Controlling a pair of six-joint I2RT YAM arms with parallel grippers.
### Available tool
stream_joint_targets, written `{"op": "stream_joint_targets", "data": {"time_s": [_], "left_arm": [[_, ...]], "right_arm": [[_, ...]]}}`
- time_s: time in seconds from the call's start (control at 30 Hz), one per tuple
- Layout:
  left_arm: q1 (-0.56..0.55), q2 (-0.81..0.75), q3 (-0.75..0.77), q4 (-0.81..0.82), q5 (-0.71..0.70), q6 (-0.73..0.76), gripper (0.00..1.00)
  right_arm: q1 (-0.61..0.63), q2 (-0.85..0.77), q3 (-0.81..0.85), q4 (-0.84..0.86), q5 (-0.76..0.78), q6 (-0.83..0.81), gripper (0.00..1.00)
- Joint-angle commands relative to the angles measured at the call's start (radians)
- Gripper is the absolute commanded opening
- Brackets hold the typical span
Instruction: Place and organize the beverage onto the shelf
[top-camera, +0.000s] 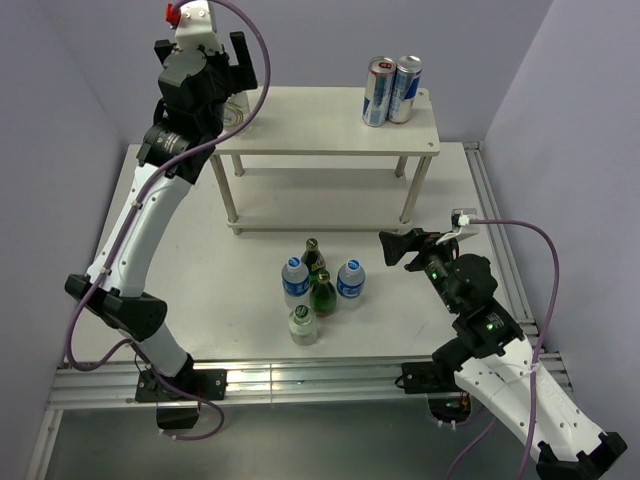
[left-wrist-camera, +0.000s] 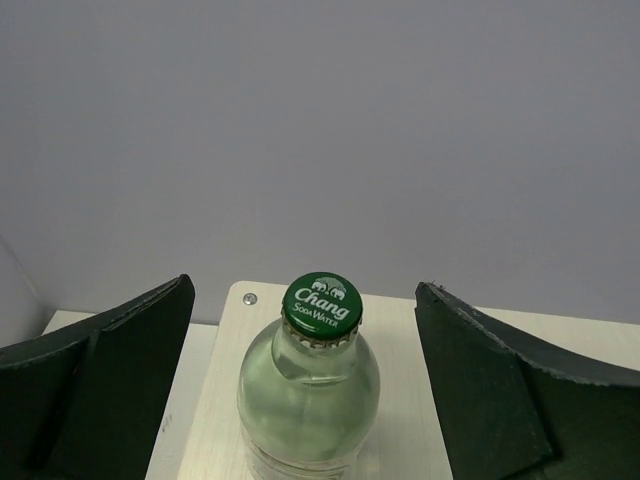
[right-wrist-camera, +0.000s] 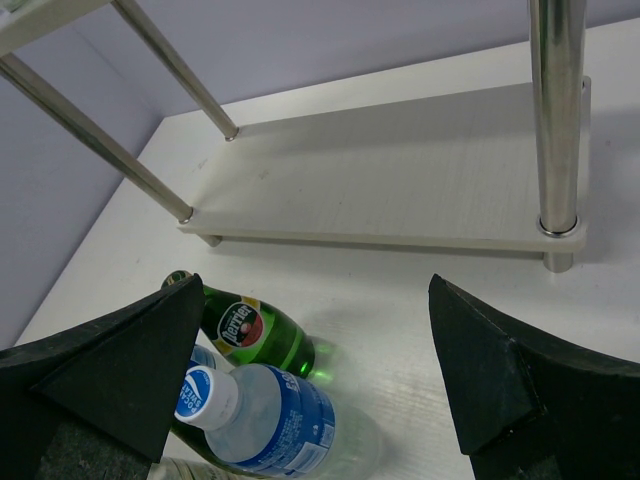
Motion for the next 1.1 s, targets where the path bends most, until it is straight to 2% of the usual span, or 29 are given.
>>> {"op": "stream_joint_targets", "data": {"time_s": [0.0, 0.13, 0.27, 0.37, 0.43, 0.47, 0.5, 0.63, 0.7, 0.8, 0.87, 0.97, 1.07], "left_arm": [[-0.01, -0.089, -0.001, 0.023, -0.009, -0.01, 0.99], [-0.07, -0.216, -0.099, 0.028, -0.061, -0.001, 0.99], [-0.18, -0.356, -0.222, 0.035, -0.139, 0.008, 0.99], [-0.254, -0.452, -0.291, -0.046, -0.188, -0.055, 0.99], [-0.288, -0.555, -0.427, -0.074, -0.196, -0.114, 0.99], [-0.346, -0.647, -0.502, -0.04, -0.223, -0.133, 0.99], [-0.377, -0.692, -0.663, -0.023, -0.243, -0.153, 0.99], [-0.516, -0.842, -0.984, -0.005, -0.263, -0.333, 0.95], [-0.637, -0.917, -1.156, 0.084, -0.285, -0.365, 0.95], [-0.843, -0.948, -1.298, 0.138, -0.424, -0.409, 0.96], [-0.971, -0.927, -1.322, 0.115, -0.513, -0.463, 0.96], [-1.084, -0.89, -1.355, 0.068, -0.591, -0.544, 0.97], [-1.139, -0.861, -1.372, -0.02, -0.619, -0.67, 0.97]], "right_arm": [[0.005, -0.004, -0.009, 0.022, 0.008, 0.005, 1.0], [0.005, -0.004, -0.007, 0.024, 0.004, 0.005, 1.0], [0.005, -0.001, -0.007, 0.025, 0.001, 0.005, 1.0], [0.005, 0.002, -0.007, 0.025, 0.001, 0.005, 1.0], [0.005, 0.002, -0.006, 0.025, 0.003, 0.003, 1.0], [0.005, 0.002, -0.006, 0.024, 0.007, 0.005, 1.0], [0.005, 0.001, -0.007, 0.025, 0.006, 0.006, 1.0], [0.007, 0.008, -0.004, 0.028, 0.0, 0.002, 1.0], [0.005, 0.013, 0.0, 0.024, 0.004, 0.0, 1.0], [0.007, 0.01, -0.003, 0.024, 0.009, 0.002, 1.0], [0.005, 0.008, -0.003, 0.022, 0.009, 0.002, 1.0], [0.005, 0.01, -0.003, 0.022, 0.008, 0.002, 1.0], [0.005, 0.01, -0.004, 0.021, 0.009, 0.005, 1.0]]}}
